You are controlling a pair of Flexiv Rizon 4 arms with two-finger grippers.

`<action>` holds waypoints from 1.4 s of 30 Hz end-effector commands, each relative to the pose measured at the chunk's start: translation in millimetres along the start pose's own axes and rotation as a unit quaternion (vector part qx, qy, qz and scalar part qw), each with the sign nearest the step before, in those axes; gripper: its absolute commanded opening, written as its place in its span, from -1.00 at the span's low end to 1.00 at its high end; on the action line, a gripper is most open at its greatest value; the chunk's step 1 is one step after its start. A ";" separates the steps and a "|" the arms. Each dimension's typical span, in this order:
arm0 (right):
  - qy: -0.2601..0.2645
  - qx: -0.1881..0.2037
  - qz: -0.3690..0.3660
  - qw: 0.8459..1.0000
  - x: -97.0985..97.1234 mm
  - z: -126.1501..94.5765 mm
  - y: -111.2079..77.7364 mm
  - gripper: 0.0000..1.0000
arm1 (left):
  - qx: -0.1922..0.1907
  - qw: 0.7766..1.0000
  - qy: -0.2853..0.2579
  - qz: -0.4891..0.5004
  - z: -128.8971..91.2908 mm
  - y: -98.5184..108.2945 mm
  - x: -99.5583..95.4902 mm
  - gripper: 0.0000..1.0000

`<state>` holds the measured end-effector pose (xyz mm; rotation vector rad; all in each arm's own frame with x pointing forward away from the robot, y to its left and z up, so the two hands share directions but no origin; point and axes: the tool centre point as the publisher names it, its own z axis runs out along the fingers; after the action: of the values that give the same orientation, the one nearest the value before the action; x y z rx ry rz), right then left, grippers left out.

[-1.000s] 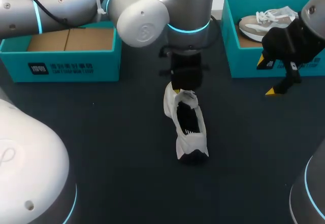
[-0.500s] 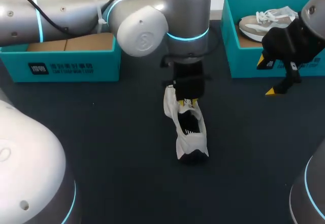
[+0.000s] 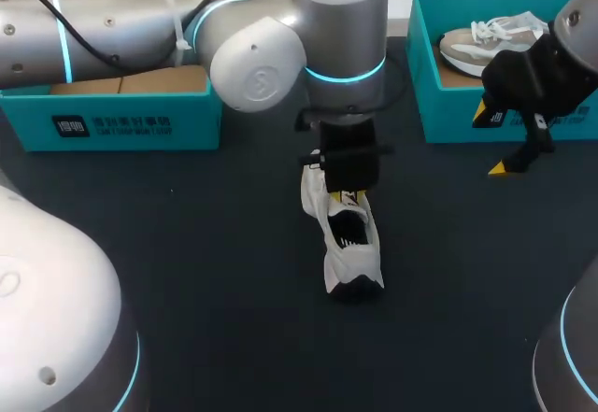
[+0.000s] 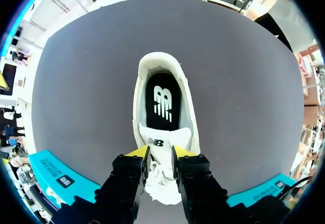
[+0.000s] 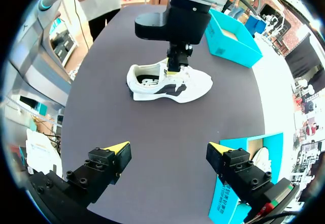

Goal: Take the shoe out of the shoebox, open the shoe tongue, remove and reinsert the insole, then place the shoe into the shoebox

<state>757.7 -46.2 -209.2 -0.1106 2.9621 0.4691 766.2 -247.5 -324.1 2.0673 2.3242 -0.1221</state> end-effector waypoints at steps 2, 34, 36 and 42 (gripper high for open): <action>-0.001 0.001 0.000 1.000 0.7 0.6 -0.2 1.00 | 0.002 1.000 0.001 -0.007 3.3 -10.6 2.8 -0.44; -0.001 0.001 0.000 1.000 0.7 0.6 -0.2 1.00 | 0.052 0.939 0.005 -0.340 -63.2 -6.1 46.4 1.00; -0.001 0.001 0.000 1.000 0.7 0.6 -0.2 1.00 | 0.052 0.939 0.005 -0.340 -63.2 -6.1 46.4 1.00; -0.001 0.001 0.000 1.000 0.7 0.6 -0.2 1.00 | 0.032 0.895 -0.014 -0.446 -62.7 -18.2 43.1 1.00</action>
<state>757.7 -46.2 -209.2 -0.1105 2.9621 0.4691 755.5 -200.2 -263.2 1.0991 3.0192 -0.2524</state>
